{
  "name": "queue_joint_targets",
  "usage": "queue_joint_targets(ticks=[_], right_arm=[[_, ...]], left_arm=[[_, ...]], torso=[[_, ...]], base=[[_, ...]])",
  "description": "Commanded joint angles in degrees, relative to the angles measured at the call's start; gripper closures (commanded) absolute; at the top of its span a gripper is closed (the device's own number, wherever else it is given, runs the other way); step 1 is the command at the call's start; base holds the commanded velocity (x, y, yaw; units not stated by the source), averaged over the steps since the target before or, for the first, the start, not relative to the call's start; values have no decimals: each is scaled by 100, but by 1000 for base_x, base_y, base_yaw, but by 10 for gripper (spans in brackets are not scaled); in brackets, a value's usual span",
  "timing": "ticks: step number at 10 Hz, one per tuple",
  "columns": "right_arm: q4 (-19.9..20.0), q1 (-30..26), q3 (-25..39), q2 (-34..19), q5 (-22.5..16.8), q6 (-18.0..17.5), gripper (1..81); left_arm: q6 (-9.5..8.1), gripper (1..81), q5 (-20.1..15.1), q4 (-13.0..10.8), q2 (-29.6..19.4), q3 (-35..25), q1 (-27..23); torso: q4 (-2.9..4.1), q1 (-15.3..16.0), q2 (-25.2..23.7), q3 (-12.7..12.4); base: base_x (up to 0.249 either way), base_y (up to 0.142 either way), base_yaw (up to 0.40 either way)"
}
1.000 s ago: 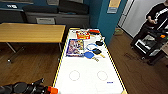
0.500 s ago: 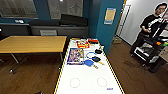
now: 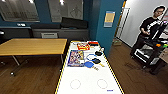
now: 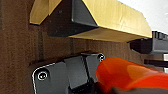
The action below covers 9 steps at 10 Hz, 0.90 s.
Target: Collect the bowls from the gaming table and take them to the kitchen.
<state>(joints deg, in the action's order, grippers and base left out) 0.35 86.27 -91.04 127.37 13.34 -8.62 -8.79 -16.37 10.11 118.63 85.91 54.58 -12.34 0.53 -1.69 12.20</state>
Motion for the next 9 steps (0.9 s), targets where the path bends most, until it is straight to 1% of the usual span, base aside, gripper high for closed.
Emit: queue_joint_targets(ticks=[1,2,3,4,5,6,8,9], right_arm=[[-114,-167,61,-279,-331,1,811],[-123,-167,61,-270,-340,9,811],[-123,-176,52,-262,-340,18,811],[-123,-184,43,-245,-349,18,811],[-123,-176,17,-235,-349,18,811],[-123,-167,-70,-165,-349,18,811],[-123,-167,-219,-16,-393,27,811],[-123,-167,-273,37,-393,27,811]], left_arm=[[447,811,160,79,214,207,189],[483,811,196,79,232,243,286],[492,811,319,79,259,304,374],[501,811,336,1,320,382,479],[501,811,372,-26,408,515,593],[510,811,476,-44,539,715,743],[510,811,529,-307,846,1084,1094],[510,811,670,-369,953,1262,1271]], torso=[[463,0,0,-351],[608,-2,0,-325],[278,-6,-5,-155],[435,-11,-7,-182],[536,-11,-7,-203],[561,-11,-9,-210],[555,-11,-11,-212],[555,-13,-11,-214]], base=[[0,0,0],[0,0,0],[0,0,0],[0,0,0],[0,0,0],[0,0,0],[0,0,0],[0,0,0]])
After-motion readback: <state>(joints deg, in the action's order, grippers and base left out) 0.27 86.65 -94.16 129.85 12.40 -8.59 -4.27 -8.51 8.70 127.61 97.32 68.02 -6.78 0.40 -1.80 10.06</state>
